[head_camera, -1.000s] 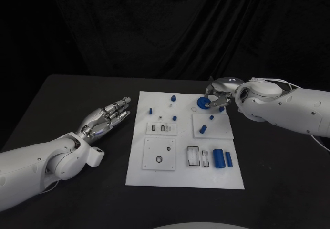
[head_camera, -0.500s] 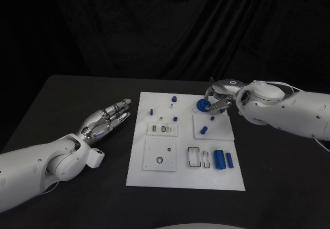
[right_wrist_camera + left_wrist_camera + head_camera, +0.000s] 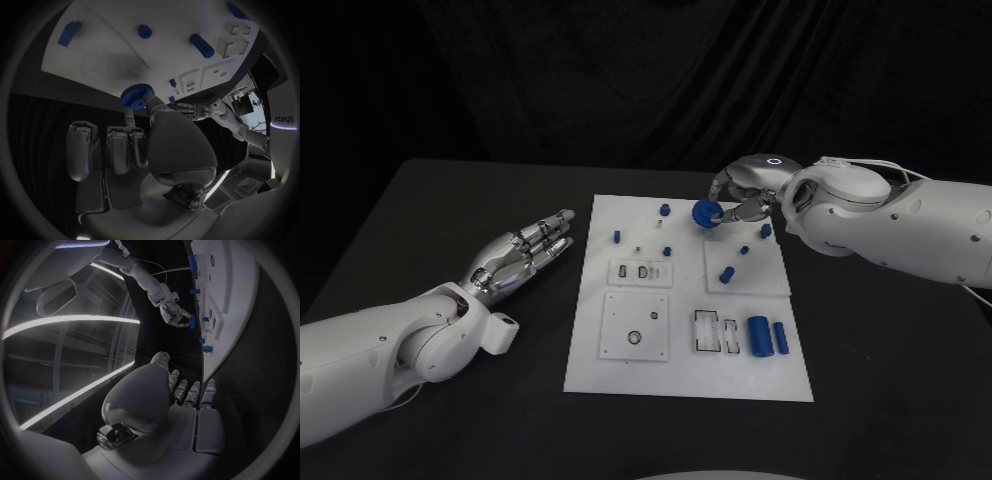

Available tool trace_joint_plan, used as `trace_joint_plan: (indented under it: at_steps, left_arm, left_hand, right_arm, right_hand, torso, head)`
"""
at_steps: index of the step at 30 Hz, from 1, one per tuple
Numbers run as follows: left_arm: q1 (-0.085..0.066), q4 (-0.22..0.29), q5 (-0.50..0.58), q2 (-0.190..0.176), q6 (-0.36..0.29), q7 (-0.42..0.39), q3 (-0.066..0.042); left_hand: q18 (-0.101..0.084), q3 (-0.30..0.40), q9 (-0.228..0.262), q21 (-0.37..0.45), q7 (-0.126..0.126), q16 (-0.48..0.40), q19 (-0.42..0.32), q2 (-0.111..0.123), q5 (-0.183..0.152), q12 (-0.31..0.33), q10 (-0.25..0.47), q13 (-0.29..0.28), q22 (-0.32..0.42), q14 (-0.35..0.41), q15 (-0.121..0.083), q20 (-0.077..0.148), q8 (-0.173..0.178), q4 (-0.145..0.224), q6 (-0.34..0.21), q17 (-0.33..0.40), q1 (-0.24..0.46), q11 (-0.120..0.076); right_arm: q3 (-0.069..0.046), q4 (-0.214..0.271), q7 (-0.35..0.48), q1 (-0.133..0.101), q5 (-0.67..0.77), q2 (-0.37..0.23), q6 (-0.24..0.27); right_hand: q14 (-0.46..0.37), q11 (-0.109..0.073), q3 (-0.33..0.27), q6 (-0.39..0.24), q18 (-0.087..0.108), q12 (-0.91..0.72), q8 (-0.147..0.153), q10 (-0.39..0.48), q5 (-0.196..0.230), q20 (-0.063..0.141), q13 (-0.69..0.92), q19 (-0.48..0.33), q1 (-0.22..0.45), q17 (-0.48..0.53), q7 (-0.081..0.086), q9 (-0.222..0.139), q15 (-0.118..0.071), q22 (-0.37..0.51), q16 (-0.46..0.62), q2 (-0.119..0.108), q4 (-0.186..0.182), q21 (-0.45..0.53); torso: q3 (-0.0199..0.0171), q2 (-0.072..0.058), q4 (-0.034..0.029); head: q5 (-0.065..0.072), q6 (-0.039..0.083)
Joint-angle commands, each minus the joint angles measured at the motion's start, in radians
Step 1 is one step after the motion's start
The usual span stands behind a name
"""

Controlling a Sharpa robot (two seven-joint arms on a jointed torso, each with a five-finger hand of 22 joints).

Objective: Assemble the parts on the task board

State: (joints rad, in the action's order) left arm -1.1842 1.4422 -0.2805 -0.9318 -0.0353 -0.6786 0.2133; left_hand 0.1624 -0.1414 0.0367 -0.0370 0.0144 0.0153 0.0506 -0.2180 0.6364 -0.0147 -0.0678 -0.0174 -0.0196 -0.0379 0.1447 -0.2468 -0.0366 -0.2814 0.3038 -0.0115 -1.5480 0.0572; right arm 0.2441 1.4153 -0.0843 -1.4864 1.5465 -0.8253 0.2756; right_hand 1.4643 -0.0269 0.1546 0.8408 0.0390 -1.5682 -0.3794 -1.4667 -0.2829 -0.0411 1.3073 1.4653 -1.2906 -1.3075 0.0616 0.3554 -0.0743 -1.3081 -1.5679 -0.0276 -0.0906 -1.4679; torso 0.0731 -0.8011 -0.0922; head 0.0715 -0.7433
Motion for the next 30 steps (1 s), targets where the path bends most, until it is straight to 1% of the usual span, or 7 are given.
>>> trace_joint_plan:
  at_steps: [1,6,11,14,20,25,30]
  left_arm:
    - [0.001,0.001,-0.002,0.003,0.01,-0.097,-0.001]
    - [0.001,-0.001,-0.002,0.006,0.011,-0.097,-0.001]
    - [0.002,-0.003,-0.002,0.011,0.012,-0.097,-0.001]
    - [0.002,-0.004,-0.002,0.013,0.013,-0.096,-0.001]
    - [0.002,-0.006,-0.002,0.016,0.014,-0.095,-0.001]
    - [0.002,-0.008,-0.002,0.019,0.015,-0.094,-0.001]
    - [0.002,-0.01,-0.002,0.021,0.016,-0.094,-0.001]
  left_hand:
    - [0.016,0.003,-0.001,-0.001,0.001,-0.001,-0.004,0.004,-0.003,0.0,0.003,0.001,0.001,0.003,0.003,-0.007,0.001,-0.001,-0.008,0.001,0.009,0.007]
    - [0.016,0.003,-0.001,-0.001,0.001,-0.001,-0.004,0.004,-0.004,0.0,0.003,0.001,0.001,0.003,0.003,-0.007,0.001,-0.001,-0.008,0.001,0.01,0.008]
    - [0.016,0.003,-0.001,-0.001,0.001,-0.001,-0.004,0.004,-0.004,0.0,0.003,0.001,0.001,0.003,0.003,-0.007,0.001,-0.002,-0.009,0.001,0.011,0.009]
    - [0.016,0.003,-0.001,-0.001,0.001,-0.001,-0.004,0.004,-0.004,0.0,0.003,0.001,0.001,0.003,0.003,-0.007,0.001,-0.002,-0.009,0.001,0.011,0.009]
    - [0.016,0.003,-0.001,-0.001,0.001,-0.001,-0.004,0.004,-0.004,0.0,0.003,0.001,0.001,0.003,0.003,-0.007,0.001,-0.002,-0.009,0.001,0.011,0.009]
    - [0.016,0.003,-0.001,-0.001,0.001,-0.001,-0.004,0.004,-0.006,0.0,0.003,0.001,0.001,0.004,0.004,-0.007,0.001,-0.002,-0.009,0.001,0.012,0.009]
    - [0.016,0.003,-0.001,-0.001,0.0,-0.001,-0.004,0.004,-0.008,0.0,0.003,0.001,0.001,0.003,0.004,-0.008,0.001,-0.002,-0.009,0.001,0.013,0.01]
  right_arm:
    - [-0.001,0.003,0.002,-0.003,0.006,0.016,0.011]
    - [-0.001,-0.018,0.011,-0.003,0.006,0.059,0.003]
    - [-0.001,-0.046,0.019,-0.002,0.006,0.103,-0.001]
    - [-0.001,-0.067,0.024,0.0,0.006,0.132,-0.006]
    - [-0.002,-0.101,0.027,0.008,0.006,0.179,-0.029]
    - [-0.002,-0.124,0.026,0.019,0.006,0.205,-0.051]
    - [-0.002,-0.14,0.029,0.029,0.006,0.22,-0.056]
  right_hand:
    - [0.107,-0.006,0.004,0.01,-0.01,-0.003,-0.028,-0.104,-0.001,0.006,0.263,0.028,0.006,-0.263,-0.017,0.224,-0.006,-0.215,-0.003,0.003,-0.003,-0.004]
    - [0.107,-0.005,0.005,0.008,-0.01,-0.003,-0.026,-0.104,-0.001,0.006,0.263,0.028,0.007,-0.263,-0.015,0.224,-0.006,-0.215,-0.003,0.003,-0.004,-0.004]
    - [0.107,-0.004,0.005,0.007,-0.01,-0.003,-0.025,-0.104,-0.001,0.006,0.263,0.029,0.007,-0.263,-0.014,0.224,-0.006,-0.216,-0.003,0.003,-0.004,-0.005]
    - [0.107,-0.004,0.006,0.007,-0.01,-0.003,-0.024,-0.104,-0.001,0.006,0.263,0.029,0.007,-0.263,-0.014,0.224,-0.005,-0.216,-0.003,0.003,-0.003,-0.005]
    - [0.107,-0.002,0.008,0.004,-0.009,-0.003,-0.021,-0.104,-0.002,0.006,0.263,0.027,0.007,-0.263,-0.012,0.223,-0.005,-0.215,-0.003,0.005,-0.003,-0.003]
    - [0.107,0.0,0.01,-0.002,-0.008,-0.003,-0.016,-0.104,-0.002,0.005,0.263,0.022,0.006,-0.263,-0.009,0.222,-0.002,-0.212,-0.003,0.005,-0.001,0.004]
    - [0.107,0.003,0.012,-0.008,-0.007,-0.003,-0.008,-0.104,-0.002,0.003,0.263,0.02,0.007,-0.263,-0.005,0.22,0.0,-0.211,-0.003,0.004,0.001,0.007]
  torso:
    - [0.0006,0.0,0.0007]
    - [-0.0009,0.0,0.0013]
    - [-0.0031,-0.002,-0.001]
    - [-0.0032,-0.004,-0.0029]
    - [-0.0042,-0.005,-0.0005]
    - [-0.0044,-0.004,-0.0028]
    - [-0.0042,-0.003,-0.0008]
  head:
    - [0.001,0.0]
    - [0.005,-0.001]
    - [0.01,-0.002]
    - [0.014,-0.002]
    - [0.014,-0.004]
    - [0.017,-0.006]
    - [0.014,-0.008]
